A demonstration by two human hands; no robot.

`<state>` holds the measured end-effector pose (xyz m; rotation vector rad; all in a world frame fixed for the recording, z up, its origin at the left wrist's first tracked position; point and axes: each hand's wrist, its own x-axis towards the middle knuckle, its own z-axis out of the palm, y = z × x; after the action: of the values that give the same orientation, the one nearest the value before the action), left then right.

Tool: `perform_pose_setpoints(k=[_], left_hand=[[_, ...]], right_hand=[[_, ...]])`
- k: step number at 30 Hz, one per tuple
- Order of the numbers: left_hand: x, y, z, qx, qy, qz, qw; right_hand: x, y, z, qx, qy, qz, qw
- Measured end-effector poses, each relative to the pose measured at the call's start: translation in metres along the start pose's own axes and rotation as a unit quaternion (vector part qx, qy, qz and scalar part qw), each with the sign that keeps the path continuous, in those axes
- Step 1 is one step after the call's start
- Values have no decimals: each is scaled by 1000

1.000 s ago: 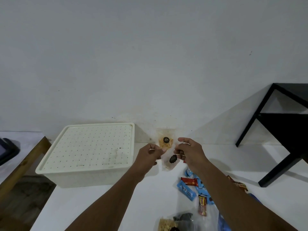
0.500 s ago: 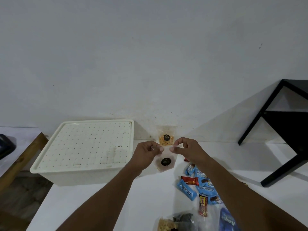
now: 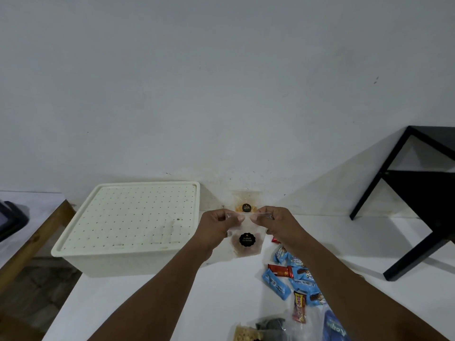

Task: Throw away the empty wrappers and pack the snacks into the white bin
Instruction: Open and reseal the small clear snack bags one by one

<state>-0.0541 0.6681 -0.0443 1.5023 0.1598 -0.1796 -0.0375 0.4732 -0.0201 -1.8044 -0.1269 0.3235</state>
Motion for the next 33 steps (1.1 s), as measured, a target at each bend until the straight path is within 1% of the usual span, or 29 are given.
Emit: perform_pose_setpoints(k=[4, 7, 10, 11, 13, 15, 18, 20, 26, 33], left_hand=[[-2, -1, 0, 15, 45, 12, 999], [0, -11, -3, 47, 74, 23, 996], [2, -25, 0, 118, 143, 70, 980], [3, -30, 2, 138, 152, 89, 975], [9, -38, 6, 165, 150, 114, 968], [18, -44, 9, 196, 140, 118, 963], [34, -49, 11, 230, 134, 93, 959], [46, -54, 10, 236, 131, 72, 960], [88, -70, 6, 260, 115, 30, 958], [147, -88, 2, 291, 108, -3, 951]], right_hand=[[-2, 12, -5, 3, 9, 35, 999], [-1, 24, -7, -6, 32, 41, 999], [2, 32, -7, -13, 69, 38, 997], [4, 34, -7, -16, 77, 37, 996], [12, 40, -7, -30, 88, 33, 995], [22, 47, -7, -63, 101, 27, 993], [37, 57, -7, -121, 104, 18, 987], [46, 64, -8, -144, 103, 26, 984], [93, 86, -13, -181, 70, 52, 980], [153, 110, -18, -188, 44, 77, 978]])
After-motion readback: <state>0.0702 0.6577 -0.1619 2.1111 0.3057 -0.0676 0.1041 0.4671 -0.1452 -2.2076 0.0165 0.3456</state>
